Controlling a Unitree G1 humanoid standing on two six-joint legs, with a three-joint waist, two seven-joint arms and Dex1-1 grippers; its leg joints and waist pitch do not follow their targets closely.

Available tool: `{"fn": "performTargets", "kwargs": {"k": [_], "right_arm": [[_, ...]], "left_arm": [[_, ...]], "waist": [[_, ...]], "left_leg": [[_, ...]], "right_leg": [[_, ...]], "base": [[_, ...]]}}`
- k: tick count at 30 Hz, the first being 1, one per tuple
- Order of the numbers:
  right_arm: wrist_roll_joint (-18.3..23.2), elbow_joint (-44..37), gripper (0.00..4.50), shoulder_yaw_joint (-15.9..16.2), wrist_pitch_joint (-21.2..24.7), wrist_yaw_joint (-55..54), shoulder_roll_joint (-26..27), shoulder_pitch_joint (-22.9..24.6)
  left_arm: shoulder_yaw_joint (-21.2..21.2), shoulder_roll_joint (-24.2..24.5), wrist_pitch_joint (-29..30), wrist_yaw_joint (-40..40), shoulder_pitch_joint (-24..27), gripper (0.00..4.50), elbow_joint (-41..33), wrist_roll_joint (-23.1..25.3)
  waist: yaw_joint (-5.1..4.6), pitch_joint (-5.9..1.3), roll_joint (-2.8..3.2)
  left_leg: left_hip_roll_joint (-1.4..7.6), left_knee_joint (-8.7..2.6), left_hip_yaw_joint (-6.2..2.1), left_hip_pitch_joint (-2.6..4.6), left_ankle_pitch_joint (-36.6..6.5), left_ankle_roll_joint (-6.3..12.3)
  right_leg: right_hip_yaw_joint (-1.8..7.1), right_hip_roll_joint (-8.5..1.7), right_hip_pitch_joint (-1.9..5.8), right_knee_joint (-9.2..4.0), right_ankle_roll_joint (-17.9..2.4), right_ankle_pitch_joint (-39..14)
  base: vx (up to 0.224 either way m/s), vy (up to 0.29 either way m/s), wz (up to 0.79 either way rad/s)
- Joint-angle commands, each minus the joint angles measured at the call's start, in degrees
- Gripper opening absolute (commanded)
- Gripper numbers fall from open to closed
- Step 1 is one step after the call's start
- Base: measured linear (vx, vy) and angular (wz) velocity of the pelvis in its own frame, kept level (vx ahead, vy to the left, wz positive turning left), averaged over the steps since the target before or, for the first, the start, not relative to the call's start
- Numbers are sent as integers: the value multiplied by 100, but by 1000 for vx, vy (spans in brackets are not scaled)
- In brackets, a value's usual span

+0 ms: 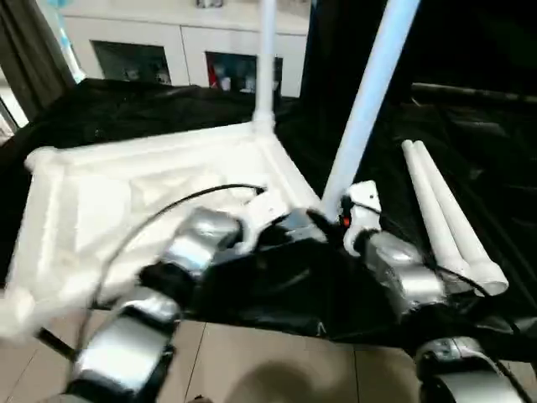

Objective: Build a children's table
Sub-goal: Rotate leg to tighten

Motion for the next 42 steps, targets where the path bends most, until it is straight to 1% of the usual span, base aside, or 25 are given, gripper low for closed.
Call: {"fn": "performTargets", "kwargs": {"k": [1, 4, 5, 7, 9, 10, 13, 14, 16, 17, 18, 19, 20, 21, 23, 26, 27, 28, 30, 33, 36, 38, 39, 40, 42], "right_arm": [[-137, 481, 275, 4, -8, -521, 206, 53], [-146, 801, 275, 43, -217, -691, 488, -179], [-114, 849, 275, 38, -268, -632, 520, -219], [-59, 884, 275, 2, -337, -540, 552, -254], [50, 904, 331, -117, -459, -371, 597, -301], [59, 904, 344, -128, -469, -356, 599, -305], [151, 769, 366, -134, -625, 62, 493, -348], [185, 616, 366, -78, -521, 334, 389, -328], [240, 230, 385, 91, -291, 998, 102, -242], [265, -53, 385, 217, -168, 1406, -116, -146], [277, -218, 385, 293, -109, 1644, -250, -85], [301, -507, 385, 405, 0, 2085, -507, 43], [307, -572, 385, 428, 24, 2184, -565, 73], [292, -739, 385, 497, 50, 2460, -751, 161], [265, -872, 385, 558, 48, 2693, -947, 239], [210, -1150, 385, 711, 30, 3288, -1370, 402], [217, -1223, 385, 757, 67, 3446, -1452, 437], [205, -1256, 385, 802, 75, 3542, -1498, 455], [198, -1354, 385, 881, 151, 3693, -1571, 496], [258, -1540, 385, 994, 303, 3882, -1597, 550], [279, -1597, 385, 1060, 358, 3986, -1590, 568], [282, -1584, 385, 1087, 381, 4020, -1582, 569], [279, -1577, 358, 1092, 379, 4030, -1582, 569], [271, -1570, 358, 1095, 369, 4032, -1582, 569], [284, -1580, 348, 1088, 394, 4052, -1575, 577]], "left_arm": [[66, -95, 188, 606, -81, 0, 238, 117], [29, -233, 112, 697, -172, 0, 305, 171], [24, -226, 63, 641, -168, 0, 299, 165], [18, -208, 5, 584, -164, 0, 307, 164], [8, -167, -89, 565, -170, 0, 376, 186], [8, -162, -96, 567, -171, 0, 384, 188], [-1, -28, -273, 508, -154, 0, 441, 204], [-1, 41, -344, 389, -129, 0, 415, 188], [-21, 201, -534, 117, -76, 0, 345, 171], [-35, 296, -649, -80, -39, 0, 285, 145], [-42, 351, -715, -196, -17, 0, 250, 128], [-61, 454, -854, -420, 22, 0, 182, 94], [-65, 477, -885, -473, 31, 0, 166, 86], [-86, 555, -949, -722, 77, 0, 86, 33], [-135, 661, -976, -1052, 145, 0, -41, -21], [-243, 923, -1118, -1860, 321, 0, -419, -205], [-248, 968, -1119, -2049, 360, 0, -518, -275], [-255, 997, -1066, -2162, 386, 0, -603, -319], [-262, 1039, -1026, -2338, 424, 0, -717, -380], [-225, 1059, -1007, -2495, 463, 0, -821, -453], [-223, 1076, -965, -2522, 492, 0, -885, -465], [-216, 1100, -923, -2543, 531, 0, -957, -475], [-215, 1107, -913, -2551, 542, 0, -977, -474], [-212, 1110, -903, -2557, 548, 0, -987, -475], [-200, 1118, -877, -2560, 565, 0, -1022, -467]], "waist": [[-23, -295, -10], [-29, -300, -11], [-22, -306, 33], [-37, -309, 11], [-41, -311, 7], [-37, -313, -15], [-30, -316, -14], [-32, -317, -15], [-23, -328, -30], [-4, -326, -40], [15, -339, -37], [-2, -356, -21], [15, -367, -18], [13, -397, -25], [17, -405, -3], [17, -421, 7], [41, -425, 11], [42, -418, 11], [56, -404, 5], [91, -382, 8], [113, -368, -1], [113, -366, -3], [109, -374, -6], [109, -374, -6], [111, -389, -8]], "left_leg": [[163, -410, -76, 95, -1695, -97], [157, -421, -88, 55, -1653, -54], [161, -421, -90, 59, -1649, -38], [162, -427, -89, 38, -1635, -17], [161, -423, -82, 46, -1645, 21], [156, -418, -78, 41, -1639, 41], [159, -422, -83, 15, -1555, 106], [159, -422, -82, 10, -1513, 109], [153, -398, -66, -7, -1341, 208], [143, -393, -72, -16, -1245, 246], [154, -372, -60, -18, -1123, 329], [159, -366, -69, -40, -981, 357], [161, -359, -72, -40, -884, 385], [168, -324, -63, -37, -661, 438], [168, -300, -62, -53, -457, 524], [173, -277, -51, -36, -431, 624], [173, -256, -42, -53, -330, 686], [180, -258, -35, -47, -323, 710], [182, -260, -23, -44, -466, 705], [206, -291, -27, -12, -700, 560], [211, -313, -31, -4, -903, 395], [212, -319, -38, -13, -895, 339], [209, -317, -41, -11, -864, 312], [209, -317, -41, -11, -864, 312], [195, -298, -37, -21, -698, 355]], "right_leg": [[313, -389, 123, -585, -917, -2086], [302, -382, 154, -578, -895, -1986], [306, -380, 150, -565, -918, -1860], [303, -369, 171, -549, -951, -1695], [306, -370, 166, -549, -961, -1664], [307, -373, 168, -554, -956, -1664], [303, -377, 188, -545, -944, -1676], [303, -376, 191, -543, -949, -1643], [302, -359, 203, -518, -989, -1397], [290, -346, 244, -524, -967, -1325], [303, -348, 229, -495, -974, -1084], [301, -362, 245, -449, -1050, -846], [292, -356, 256, -445, -1070, -715], [296, -348, 256, -378, -1202, -269], [287, -331, 265, -312, -1387, 279], [276, -331, 259, -267, -1591, 600], [280, -324, 276, -242, -1627, 791], [281, -320, 262, -247, -1645, 829], [277, -332, 248, -258, -1665, 637], [284, -338, 232, -306, -1579, 137], [292, -358, 222, -344, -1476, -285], [296, -359, 223, -341, -1438, -350], [297, -356, 224, -334, -1417, -316], [297, -356, 224, -334, -1417, -316], [298, -346, 232, -302, -1440, -45]], "base": [[0, 0, 0], [0, 0, 0], [0, 0, 0], [0, 0, 0], [0, 0, 0], [0, 0, 0], [0, 0, 0], [0, 0, 0], [0, 0, 0], [0, 0, 0], [0, 0, 0], [0, 0, 0], [0, 0, 0], [0, 0, 0], [0, 0, 0], [0, 0, 0], [0, 0, 0], [0, 0, 0], [0, 0, 0], [0, 0, 0], [0, 0, 0], [0, 0, 0], [0, 0, 0], [0, 0, 0], [0, 0, 0]]}}
